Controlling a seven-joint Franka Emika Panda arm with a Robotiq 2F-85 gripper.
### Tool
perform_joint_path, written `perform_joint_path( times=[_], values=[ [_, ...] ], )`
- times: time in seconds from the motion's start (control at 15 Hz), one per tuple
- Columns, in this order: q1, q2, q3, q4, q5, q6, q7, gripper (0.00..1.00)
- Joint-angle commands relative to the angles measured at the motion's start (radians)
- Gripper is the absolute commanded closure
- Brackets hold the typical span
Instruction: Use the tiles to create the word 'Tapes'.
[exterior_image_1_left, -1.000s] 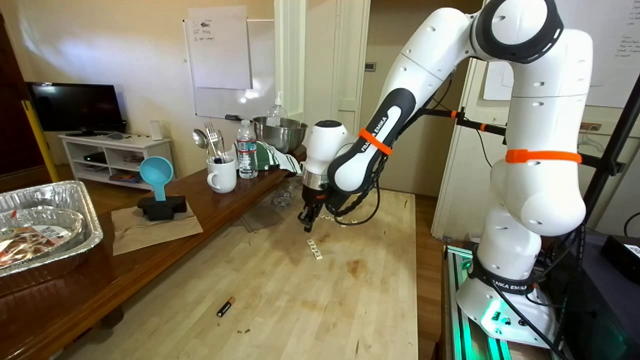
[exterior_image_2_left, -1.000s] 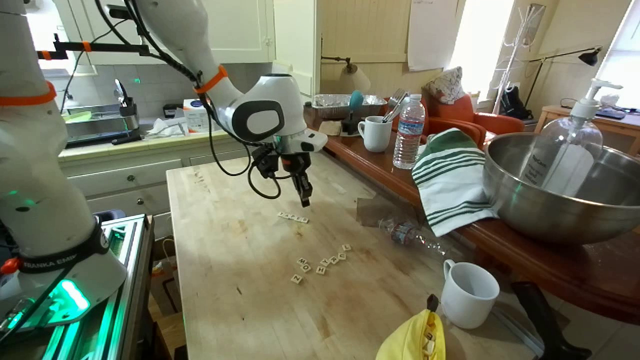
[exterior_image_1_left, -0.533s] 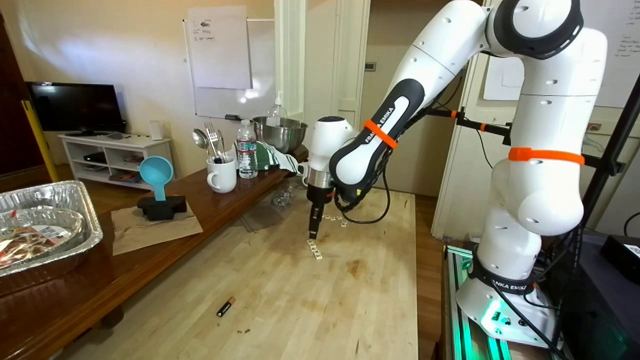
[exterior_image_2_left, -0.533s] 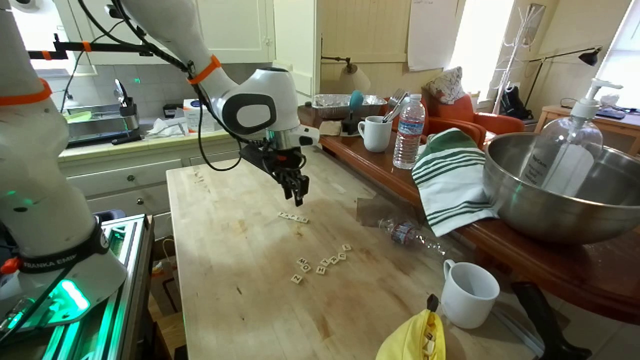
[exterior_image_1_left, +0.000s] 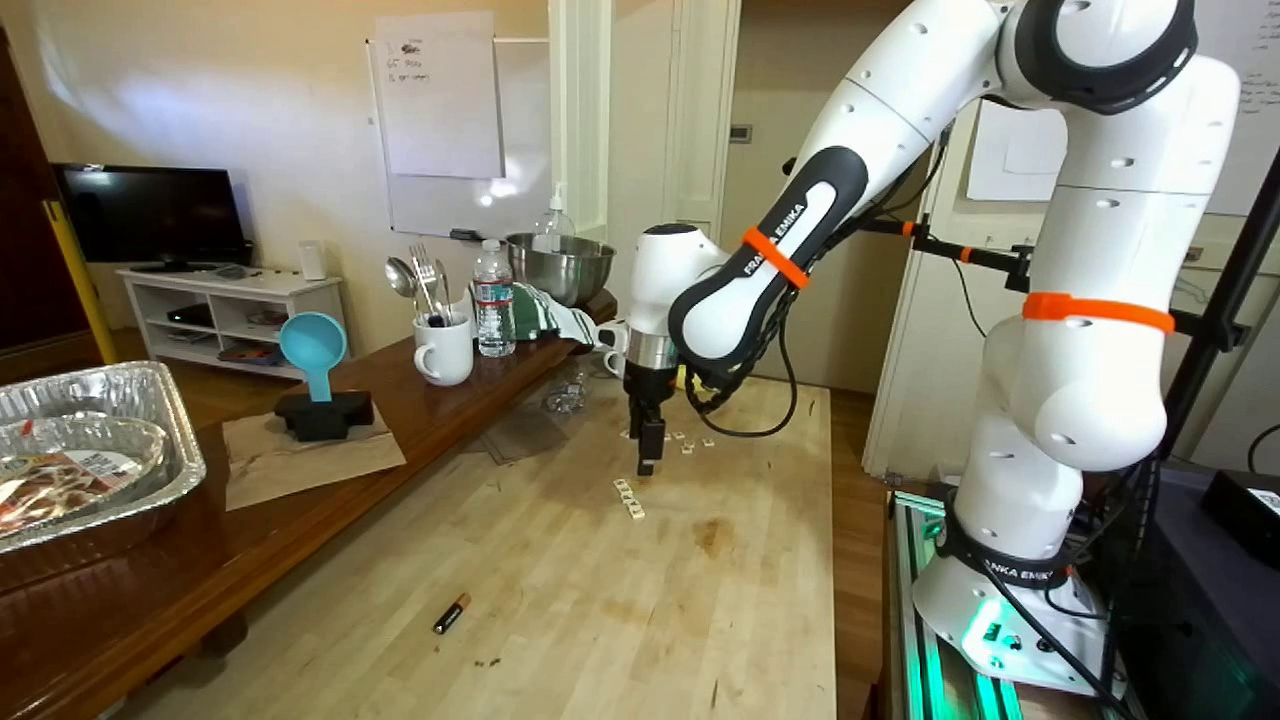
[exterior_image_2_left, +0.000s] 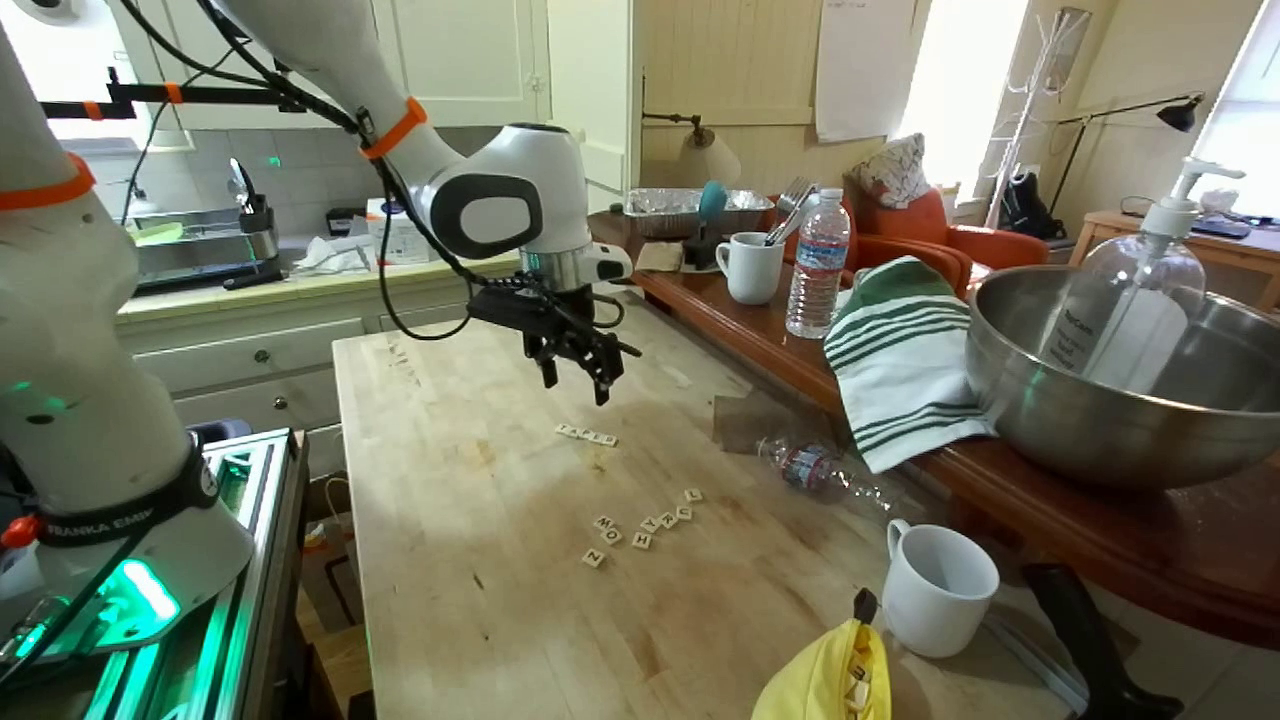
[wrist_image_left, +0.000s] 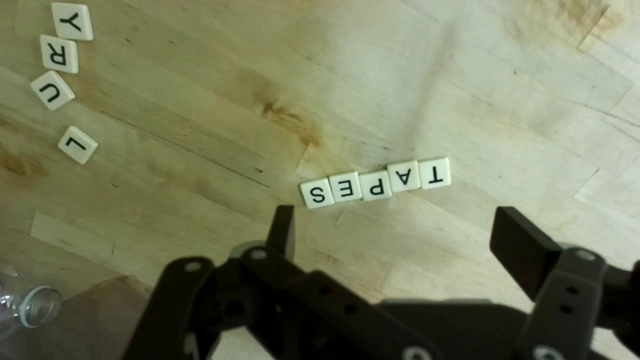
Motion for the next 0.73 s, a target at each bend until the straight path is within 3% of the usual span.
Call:
perform_joint_path(
  times=[0.0,0.67],
  values=[
    [-0.008,-0.054,0.003,-0.028,0.021,-0.039,-0.09,0.0],
    [-0.003,-0.047,0.001,-0.012,0.002,-0.022,-0.08,0.0]
  ],
)
